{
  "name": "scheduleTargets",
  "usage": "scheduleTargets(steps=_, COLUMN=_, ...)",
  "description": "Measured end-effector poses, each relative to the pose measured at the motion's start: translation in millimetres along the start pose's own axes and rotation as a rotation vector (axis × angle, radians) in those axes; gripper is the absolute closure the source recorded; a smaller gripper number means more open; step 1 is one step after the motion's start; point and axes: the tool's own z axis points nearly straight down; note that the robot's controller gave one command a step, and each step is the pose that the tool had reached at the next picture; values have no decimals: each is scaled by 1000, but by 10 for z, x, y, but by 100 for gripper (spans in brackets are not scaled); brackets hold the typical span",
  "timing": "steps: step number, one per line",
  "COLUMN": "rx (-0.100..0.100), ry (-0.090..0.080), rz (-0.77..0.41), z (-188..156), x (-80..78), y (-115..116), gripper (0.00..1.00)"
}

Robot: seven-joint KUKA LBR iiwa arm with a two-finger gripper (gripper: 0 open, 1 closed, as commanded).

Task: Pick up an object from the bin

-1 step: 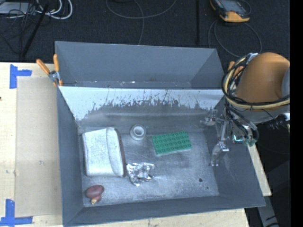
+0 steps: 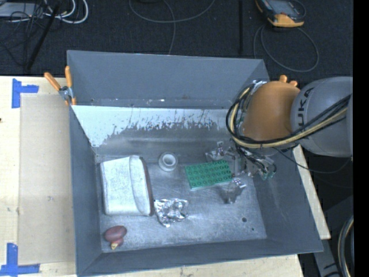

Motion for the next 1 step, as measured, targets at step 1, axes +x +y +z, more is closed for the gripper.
scheduleTargets(steps=1, rx=2, ry=-8, rz=-2, z=-52, x=-29, y=-5, gripper=100)
